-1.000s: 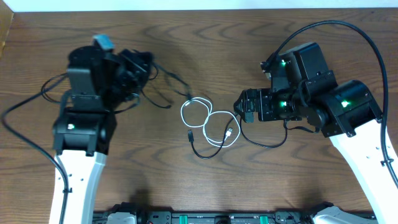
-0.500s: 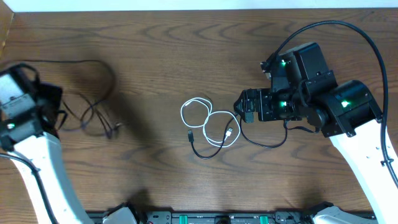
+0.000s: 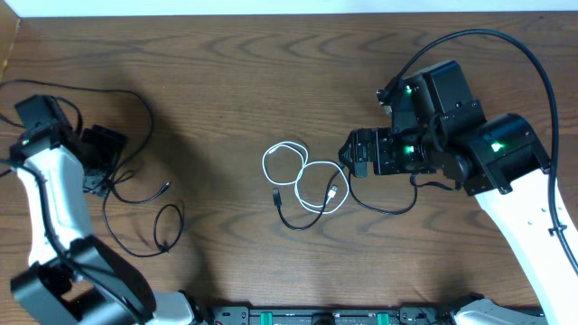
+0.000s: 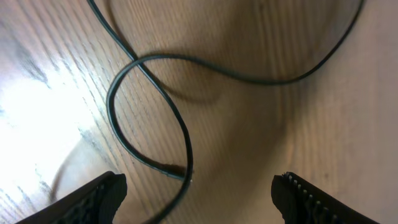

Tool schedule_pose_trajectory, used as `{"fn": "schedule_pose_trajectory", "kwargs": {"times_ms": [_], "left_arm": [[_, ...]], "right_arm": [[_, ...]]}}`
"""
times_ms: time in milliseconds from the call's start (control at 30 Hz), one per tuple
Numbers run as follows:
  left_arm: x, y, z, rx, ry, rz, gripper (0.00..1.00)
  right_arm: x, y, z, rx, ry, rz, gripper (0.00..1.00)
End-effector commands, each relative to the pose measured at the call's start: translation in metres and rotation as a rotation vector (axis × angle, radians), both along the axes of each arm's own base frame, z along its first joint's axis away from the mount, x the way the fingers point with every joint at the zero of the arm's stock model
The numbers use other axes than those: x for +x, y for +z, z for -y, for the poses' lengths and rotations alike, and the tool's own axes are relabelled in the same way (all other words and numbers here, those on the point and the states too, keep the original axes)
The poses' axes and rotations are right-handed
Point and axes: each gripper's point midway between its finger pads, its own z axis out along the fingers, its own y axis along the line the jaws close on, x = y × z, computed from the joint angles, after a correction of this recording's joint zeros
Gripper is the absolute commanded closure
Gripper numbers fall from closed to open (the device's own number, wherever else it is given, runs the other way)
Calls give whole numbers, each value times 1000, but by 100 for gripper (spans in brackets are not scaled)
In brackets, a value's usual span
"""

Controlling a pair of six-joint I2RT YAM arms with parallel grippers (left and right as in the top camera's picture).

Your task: Untangle cables

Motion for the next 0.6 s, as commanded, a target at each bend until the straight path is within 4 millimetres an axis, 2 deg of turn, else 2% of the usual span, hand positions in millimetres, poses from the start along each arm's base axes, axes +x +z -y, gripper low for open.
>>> {"fn": "schedule_pose_trajectory", "kwargs": {"times_ms": [0,267,400,567], "left_arm": [[3,-13,3,-8,-89,-34,20],[1,-52,-1,4,-242,-130,20],[-16,-72,-14,50,-217,-256,20],[-35,-84,-23,72,-128,-370,20]], "right_arm": [[0,-3,-1,-6,3,-6,1],[-1,-3,-1,-7,3,-7,1],[0,-3,-1,-7,3,-6,1],[0,-3,-1,-7,3,-5,1]]}}
